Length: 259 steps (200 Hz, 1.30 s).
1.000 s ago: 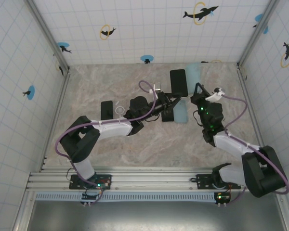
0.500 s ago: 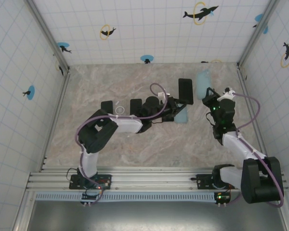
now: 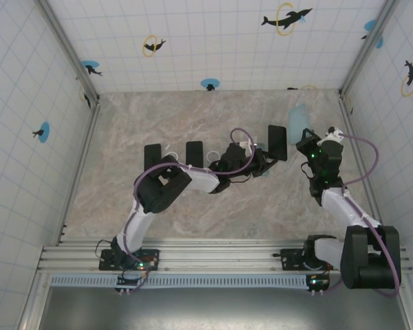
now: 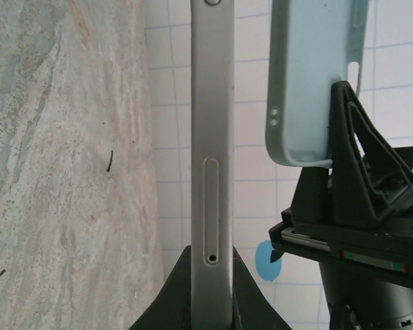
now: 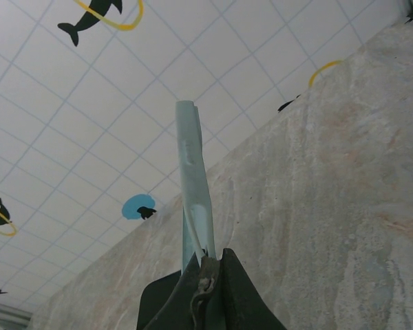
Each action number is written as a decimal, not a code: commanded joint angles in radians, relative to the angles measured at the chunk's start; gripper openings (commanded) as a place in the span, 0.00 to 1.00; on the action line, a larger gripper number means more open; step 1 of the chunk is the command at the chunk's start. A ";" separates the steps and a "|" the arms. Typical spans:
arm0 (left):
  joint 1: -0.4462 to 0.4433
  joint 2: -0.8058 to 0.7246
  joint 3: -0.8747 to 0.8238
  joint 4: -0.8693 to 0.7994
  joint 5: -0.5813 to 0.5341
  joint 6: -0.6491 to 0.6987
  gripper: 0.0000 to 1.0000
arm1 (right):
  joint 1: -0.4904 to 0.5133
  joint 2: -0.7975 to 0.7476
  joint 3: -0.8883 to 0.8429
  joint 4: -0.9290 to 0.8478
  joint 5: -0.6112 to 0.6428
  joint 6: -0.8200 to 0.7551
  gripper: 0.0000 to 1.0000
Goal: Take the phone out of the phone case
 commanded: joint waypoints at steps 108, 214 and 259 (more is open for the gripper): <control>-0.063 0.191 0.194 -0.070 -0.119 -0.071 0.12 | -0.103 -0.023 -0.027 -0.093 -0.023 -0.056 0.00; -0.063 0.262 0.284 -0.171 -0.113 -0.076 0.16 | -0.134 -0.004 -0.070 -0.096 -0.050 -0.029 0.00; -0.062 0.256 0.292 -0.223 -0.106 -0.053 0.23 | -0.148 0.012 -0.067 -0.112 -0.066 -0.028 0.00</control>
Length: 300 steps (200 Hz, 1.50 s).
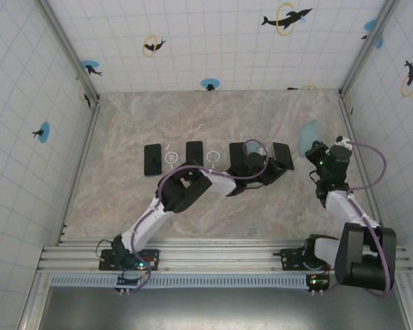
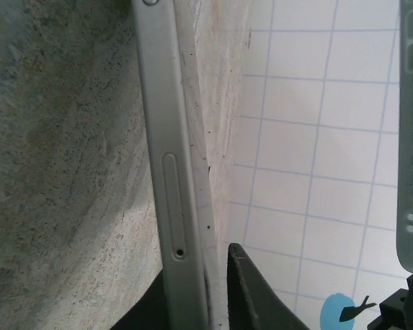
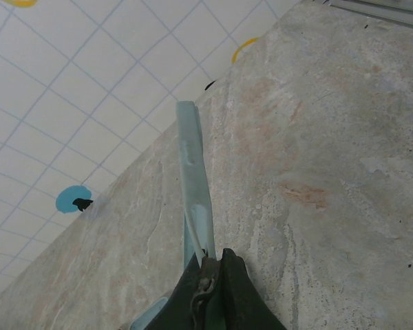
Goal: Take the phone out of the phone case
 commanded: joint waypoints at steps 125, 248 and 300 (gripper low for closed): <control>-0.001 -0.077 0.018 -0.199 0.010 0.169 0.46 | -0.023 0.037 -0.014 -0.022 -0.033 -0.003 0.00; -0.003 -0.169 0.017 -0.355 0.009 0.301 0.50 | -0.028 0.031 0.014 -0.052 -0.027 -0.030 0.00; 0.000 -0.178 -0.007 -0.376 0.021 0.323 0.51 | -0.035 0.027 0.012 -0.052 -0.028 -0.030 0.00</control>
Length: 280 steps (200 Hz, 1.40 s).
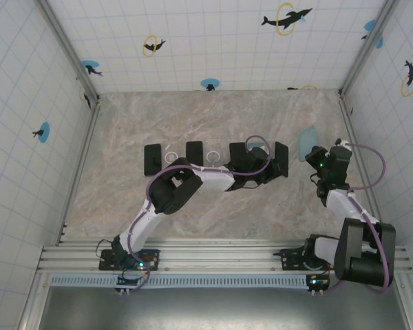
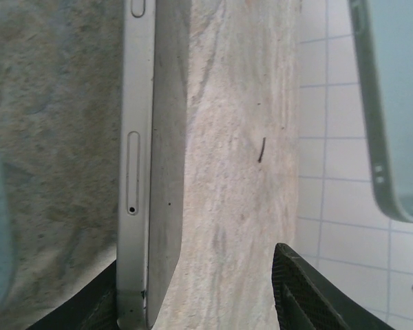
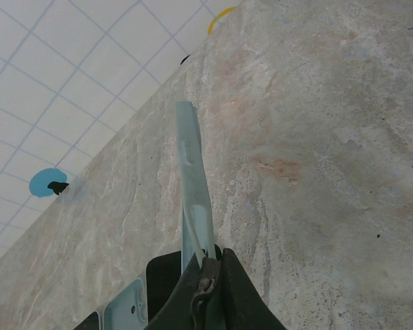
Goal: Take the phone out of the phone case
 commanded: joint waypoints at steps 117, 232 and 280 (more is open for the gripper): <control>0.002 -0.048 0.095 -0.232 0.016 0.220 0.50 | -0.021 0.006 0.001 0.009 -0.007 -0.019 0.00; 0.032 0.006 0.233 -0.300 0.017 0.280 0.51 | -0.044 0.036 -0.019 0.009 -0.050 -0.056 0.00; 0.051 -0.054 0.230 -0.344 0.005 0.362 0.53 | -0.079 0.124 -0.011 0.053 -0.189 -0.085 0.00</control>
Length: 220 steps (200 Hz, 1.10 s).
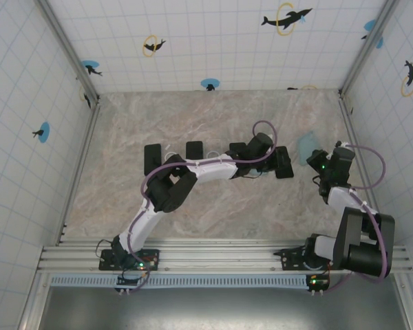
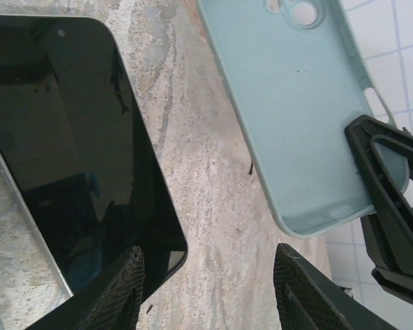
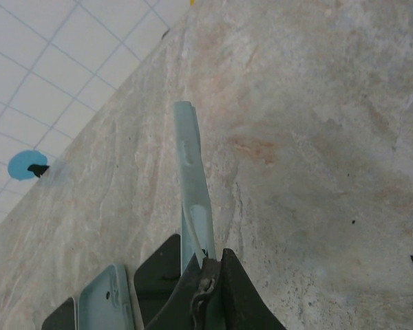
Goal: Take the phone out of the phone case
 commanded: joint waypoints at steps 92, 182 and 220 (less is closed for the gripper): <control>0.114 -0.293 -0.205 -0.025 0.033 0.199 0.63 | -0.038 0.185 0.015 0.087 -0.158 -0.044 0.00; 0.168 -0.396 -0.328 0.010 0.085 0.191 0.65 | -0.066 0.229 0.033 0.035 -0.129 -0.110 0.23; 0.184 -0.418 -0.355 0.012 0.098 0.193 0.65 | -0.073 0.239 0.047 -0.011 -0.094 -0.168 0.31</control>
